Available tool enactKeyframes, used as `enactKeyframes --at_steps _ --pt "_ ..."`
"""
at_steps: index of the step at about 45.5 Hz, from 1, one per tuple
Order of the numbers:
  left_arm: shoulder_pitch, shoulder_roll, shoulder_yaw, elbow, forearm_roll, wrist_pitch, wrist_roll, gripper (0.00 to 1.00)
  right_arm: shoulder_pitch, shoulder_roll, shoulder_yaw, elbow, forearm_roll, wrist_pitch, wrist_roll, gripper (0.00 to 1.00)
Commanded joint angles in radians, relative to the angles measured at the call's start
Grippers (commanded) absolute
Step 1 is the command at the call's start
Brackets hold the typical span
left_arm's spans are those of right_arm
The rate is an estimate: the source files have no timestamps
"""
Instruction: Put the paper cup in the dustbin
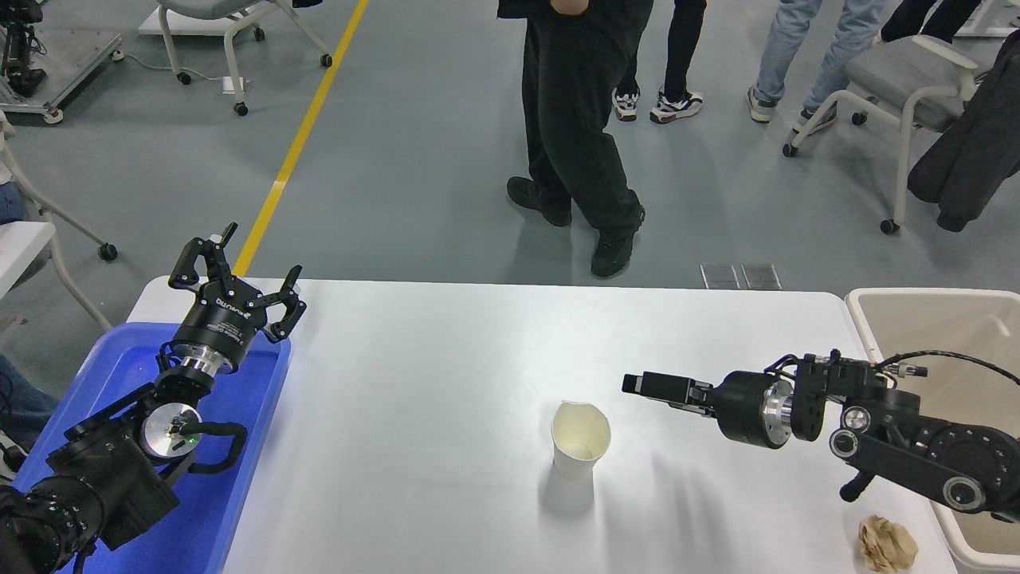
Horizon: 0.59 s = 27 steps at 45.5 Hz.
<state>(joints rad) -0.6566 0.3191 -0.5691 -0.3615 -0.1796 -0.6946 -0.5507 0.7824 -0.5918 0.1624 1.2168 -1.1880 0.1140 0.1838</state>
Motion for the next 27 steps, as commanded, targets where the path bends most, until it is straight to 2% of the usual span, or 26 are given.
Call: enactKeyframes --at_steps 1,27 --pt "0.000 0.000 0.000 0.001 0.000 0.000 0.002 1.00 0.011 0.030 -0.034 0.001 -0.021 -0.014 -0.001 1.00" --pt "0.000 0.002 0.000 -0.001 0.000 -0.003 0.002 1.00 0.037 0.141 -0.104 -0.091 -0.022 -0.048 -0.001 1.00"
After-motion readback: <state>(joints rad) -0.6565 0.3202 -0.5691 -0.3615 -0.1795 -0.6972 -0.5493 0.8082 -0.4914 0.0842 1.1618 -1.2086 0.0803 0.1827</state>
